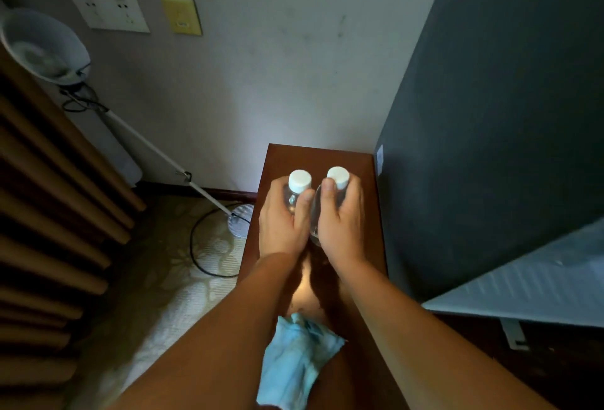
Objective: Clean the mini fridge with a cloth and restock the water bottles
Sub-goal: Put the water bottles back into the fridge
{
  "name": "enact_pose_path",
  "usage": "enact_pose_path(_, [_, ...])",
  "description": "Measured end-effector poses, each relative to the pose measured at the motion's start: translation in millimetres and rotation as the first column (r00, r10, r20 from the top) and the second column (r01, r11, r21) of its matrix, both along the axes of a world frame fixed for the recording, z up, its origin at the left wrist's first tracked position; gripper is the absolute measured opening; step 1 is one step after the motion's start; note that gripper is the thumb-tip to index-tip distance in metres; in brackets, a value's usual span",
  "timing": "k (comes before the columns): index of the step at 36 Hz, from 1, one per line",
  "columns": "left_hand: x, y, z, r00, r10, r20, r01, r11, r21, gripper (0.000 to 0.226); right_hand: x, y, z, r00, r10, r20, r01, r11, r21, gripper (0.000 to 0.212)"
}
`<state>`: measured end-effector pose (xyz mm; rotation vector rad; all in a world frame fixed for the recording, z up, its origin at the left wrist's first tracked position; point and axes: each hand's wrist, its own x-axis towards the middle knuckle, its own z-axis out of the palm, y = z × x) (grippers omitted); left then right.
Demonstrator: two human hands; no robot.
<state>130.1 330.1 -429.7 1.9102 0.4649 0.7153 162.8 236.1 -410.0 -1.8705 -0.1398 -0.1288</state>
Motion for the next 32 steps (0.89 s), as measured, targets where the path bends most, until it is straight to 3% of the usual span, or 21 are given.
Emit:
enact_pose_path(4, [-45.3,-22.2,4.9,0.999,0.031,0.012,-0.031,1.000,0.000,0.061,-40.5,-24.7,6.8,0.998,0.064,-0.009,-0.064,0.998,0.016,0.032])
enact_pose_path(8, [-92.4,-53.8,13.4,0.999,0.042,0.032,-0.043,0.999,0.032,0.059,-83.2,-56.6,17.1,0.994,0.105,0.029,-0.104,0.994,-0.028,0.053])
enact_pose_path(12, [-133.2,-96.4,26.7,0.997,0.056,0.045,-0.059,0.996,0.070,0.063,-121.1,-95.3,23.8,0.987,0.151,0.047,-0.153,0.988,0.037,0.064])
enact_pose_path(19, [-156.0,-171.1,55.0,0.983,0.163,0.079,-0.167,0.985,0.040,0.047,-158.0,-165.9,39.7,0.983,0.177,0.044,-0.180,0.981,0.070,0.048])
enact_pose_path(25, [-147.8,-222.4,72.6,0.990,0.091,0.107,-0.097,0.994,0.053,0.051,-152.2,-222.8,56.6,0.988,0.127,0.085,-0.135,0.987,0.085,0.058])
enact_pose_path(29, [-130.1,-255.5,81.8,0.992,-0.008,0.128,0.003,0.999,0.039,0.038,-135.9,-255.1,60.1,0.991,0.052,0.126,-0.062,0.995,0.075,0.059])
enact_pose_path(32, [-113.0,-274.8,83.5,0.989,-0.086,0.124,0.083,0.996,0.033,0.050,-119.5,-275.0,60.9,0.990,-0.023,0.140,0.011,0.996,0.086,0.056])
